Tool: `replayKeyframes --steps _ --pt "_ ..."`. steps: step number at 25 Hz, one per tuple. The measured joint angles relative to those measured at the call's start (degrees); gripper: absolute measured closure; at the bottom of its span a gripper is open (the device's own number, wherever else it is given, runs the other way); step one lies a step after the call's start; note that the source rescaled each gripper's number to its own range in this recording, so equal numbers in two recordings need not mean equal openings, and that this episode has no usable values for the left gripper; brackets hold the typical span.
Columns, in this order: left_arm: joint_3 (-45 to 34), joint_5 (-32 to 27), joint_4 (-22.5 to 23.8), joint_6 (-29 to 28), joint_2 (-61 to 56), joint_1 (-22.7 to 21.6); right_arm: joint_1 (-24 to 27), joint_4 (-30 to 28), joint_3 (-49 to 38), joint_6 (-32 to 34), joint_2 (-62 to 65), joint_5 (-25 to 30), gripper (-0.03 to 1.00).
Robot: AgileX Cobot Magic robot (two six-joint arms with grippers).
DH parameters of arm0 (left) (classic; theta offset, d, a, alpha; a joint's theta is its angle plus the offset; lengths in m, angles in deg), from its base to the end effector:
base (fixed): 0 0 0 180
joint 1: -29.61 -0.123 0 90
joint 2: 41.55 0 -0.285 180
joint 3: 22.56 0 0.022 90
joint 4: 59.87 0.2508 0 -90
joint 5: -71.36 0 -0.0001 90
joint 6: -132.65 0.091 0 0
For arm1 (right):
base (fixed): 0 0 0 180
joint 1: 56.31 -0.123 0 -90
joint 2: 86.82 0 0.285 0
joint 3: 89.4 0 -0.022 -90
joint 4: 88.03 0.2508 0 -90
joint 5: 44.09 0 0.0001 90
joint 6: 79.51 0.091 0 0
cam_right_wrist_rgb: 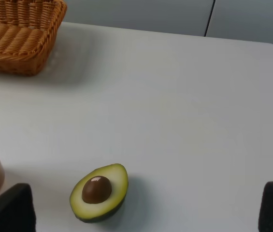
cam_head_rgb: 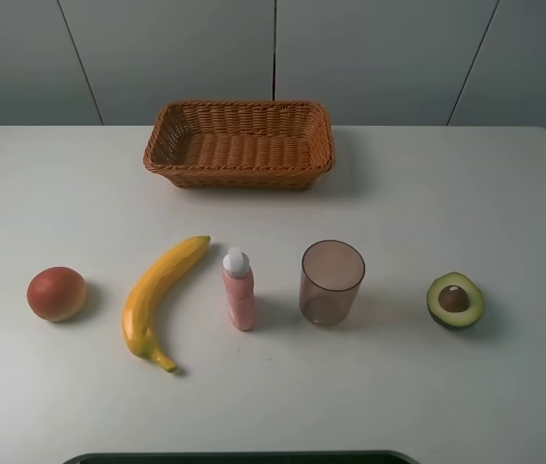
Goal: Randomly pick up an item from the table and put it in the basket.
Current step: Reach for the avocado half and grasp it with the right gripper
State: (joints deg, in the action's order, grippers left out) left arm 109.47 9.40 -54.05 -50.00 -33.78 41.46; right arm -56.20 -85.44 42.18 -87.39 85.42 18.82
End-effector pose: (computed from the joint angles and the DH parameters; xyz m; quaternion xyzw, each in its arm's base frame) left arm -0.0054 0.0095 0.2789 0.0658 0.8522 -0.0149 0.5189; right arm -0.0068 0.0037 0.2751 -0.0597 0.8597 -0.0128 0.5071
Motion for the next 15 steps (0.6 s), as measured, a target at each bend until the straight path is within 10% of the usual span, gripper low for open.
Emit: replayKeyframes --steps 15 --pt "0.00 0.00 0.00 0.00 0.00 0.00 0.00 0.00 0.00 0.00 0.00 0.00 -0.03"
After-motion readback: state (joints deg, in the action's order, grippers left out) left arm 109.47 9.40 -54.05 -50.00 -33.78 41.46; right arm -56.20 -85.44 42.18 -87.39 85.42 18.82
